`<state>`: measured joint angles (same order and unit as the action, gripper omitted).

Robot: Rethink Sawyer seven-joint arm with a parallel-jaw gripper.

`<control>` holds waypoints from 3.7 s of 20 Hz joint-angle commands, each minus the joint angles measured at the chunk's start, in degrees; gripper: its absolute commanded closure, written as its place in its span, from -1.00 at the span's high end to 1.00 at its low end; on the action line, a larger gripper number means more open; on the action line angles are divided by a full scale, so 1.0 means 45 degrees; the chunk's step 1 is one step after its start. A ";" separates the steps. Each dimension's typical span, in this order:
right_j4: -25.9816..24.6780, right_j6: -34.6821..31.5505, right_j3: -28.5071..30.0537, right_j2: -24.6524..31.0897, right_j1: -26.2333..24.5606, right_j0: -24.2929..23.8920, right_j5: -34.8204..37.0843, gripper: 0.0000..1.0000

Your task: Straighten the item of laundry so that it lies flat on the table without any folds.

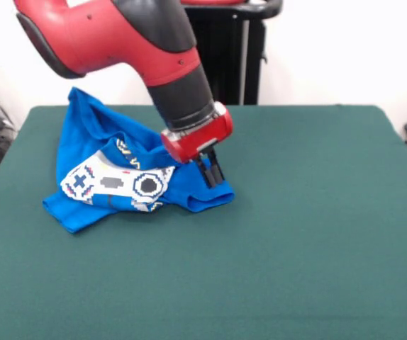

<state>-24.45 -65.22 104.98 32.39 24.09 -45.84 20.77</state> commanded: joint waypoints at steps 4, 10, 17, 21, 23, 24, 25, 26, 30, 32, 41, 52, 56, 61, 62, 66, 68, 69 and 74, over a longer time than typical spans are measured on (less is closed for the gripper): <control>-0.0433 -0.1113 -0.1660 -0.1741 -0.0572 0.1738 0.1517 -1.00; -0.0709 -0.1013 -0.2104 -0.2912 -0.0207 0.2644 0.2063 -1.00; -0.0507 -0.0969 -0.2188 -0.3300 -0.0046 0.2984 0.2380 -1.00; -0.0184 -0.0891 -0.2072 -0.3146 0.0097 0.2934 0.2545 -1.00; -0.0051 -0.0839 -0.2013 -0.3044 0.0217 0.2896 0.2720 -1.00; -0.0020 -0.0803 -0.1909 -0.2992 0.0332 0.2848 0.2775 -1.00; -0.0017 -0.0779 -0.1856 -0.2949 0.0369 0.2806 0.2761 -1.00; 0.0011 -0.0769 -0.1711 -0.2839 0.0455 0.2710 0.2667 -1.00; 0.0030 -0.0825 -0.1535 -0.2607 0.0427 0.2549 0.2289 -1.00; -0.0035 -0.0832 -0.1482 -0.2499 0.0199 0.2419 0.1918 -1.00; 0.0252 -0.0978 -0.1208 -0.1972 0.0256 0.2128 0.1500 -1.00; 0.0287 -0.1149 -0.1160 -0.1858 0.0239 0.2052 0.1359 -1.00; 0.0426 -0.1497 -0.1310 -0.1572 -0.0499 0.1903 0.0401 -1.00; 0.0497 -0.1424 -0.1214 -0.0741 -0.1137 0.1403 -0.0646 -1.00; 0.0479 -0.1271 -0.1086 -0.0334 -0.1230 0.1176 -0.0889 -1.00; 0.0558 -0.0846 -0.0436 0.1052 -0.1268 0.0436 -0.0974 -1.00; 0.0435 -0.0620 -0.0097 0.1676 -0.1424 0.0054 -0.0996 -1.00; 0.0395 -0.0600 -0.0009 0.1848 -0.1475 -0.0033 -0.0944 -1.00; 0.0427 -0.1238 0.0076 0.1581 -0.1303 0.0405 -0.0412 -1.00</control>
<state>-24.34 -65.22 101.85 32.28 19.86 -47.38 18.96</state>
